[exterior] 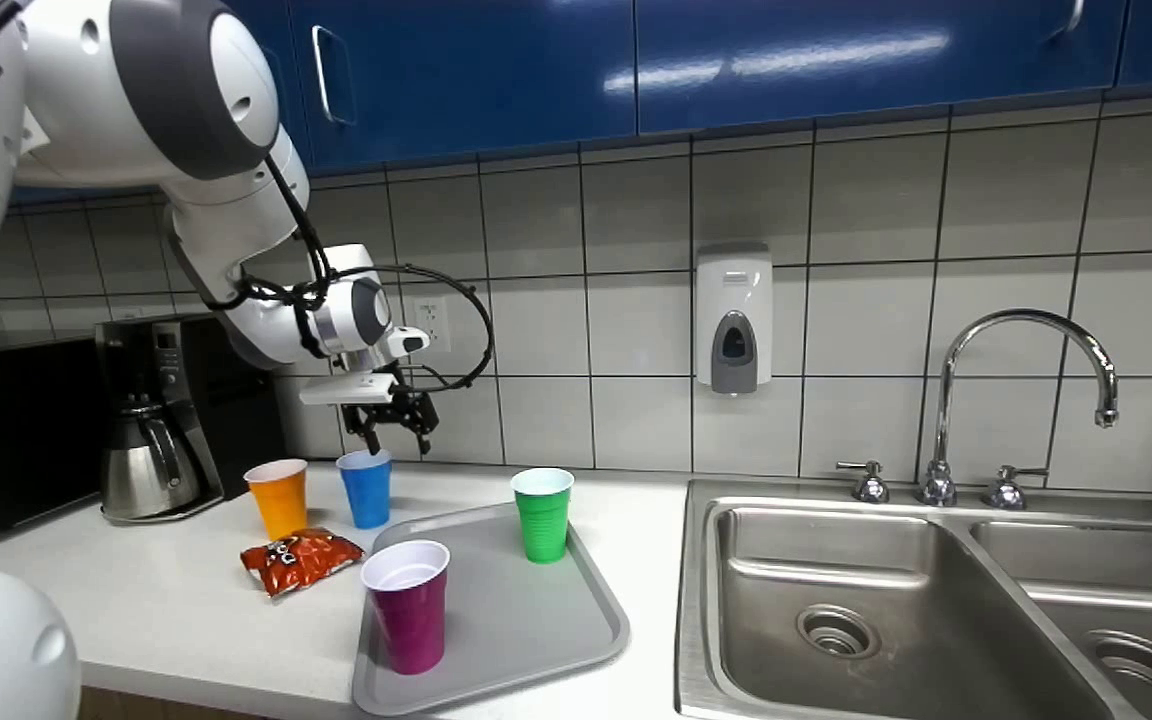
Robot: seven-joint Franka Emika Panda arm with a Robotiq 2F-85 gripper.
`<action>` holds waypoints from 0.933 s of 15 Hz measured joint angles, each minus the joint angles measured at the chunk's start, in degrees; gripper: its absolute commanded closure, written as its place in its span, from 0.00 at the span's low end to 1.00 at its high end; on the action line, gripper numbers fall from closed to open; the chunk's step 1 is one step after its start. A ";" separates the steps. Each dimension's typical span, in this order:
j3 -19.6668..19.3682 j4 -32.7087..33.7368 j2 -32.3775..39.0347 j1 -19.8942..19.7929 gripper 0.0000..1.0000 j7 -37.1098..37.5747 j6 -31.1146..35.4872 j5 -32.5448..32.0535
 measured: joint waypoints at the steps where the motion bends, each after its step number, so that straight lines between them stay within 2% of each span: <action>1: -0.05 0.60 0.57 0.17 0.00 0.33 -0.10 0.00; 12: -0.59 4.75 5.18 1.75 0.00 2.79 -1.92 0.00; 13: -0.75 4.93 5.52 1.93 0.25 2.92 -1.96 0.00; 14: -0.83 5.08 5.80 2.04 0.26 3.02 -1.98 0.00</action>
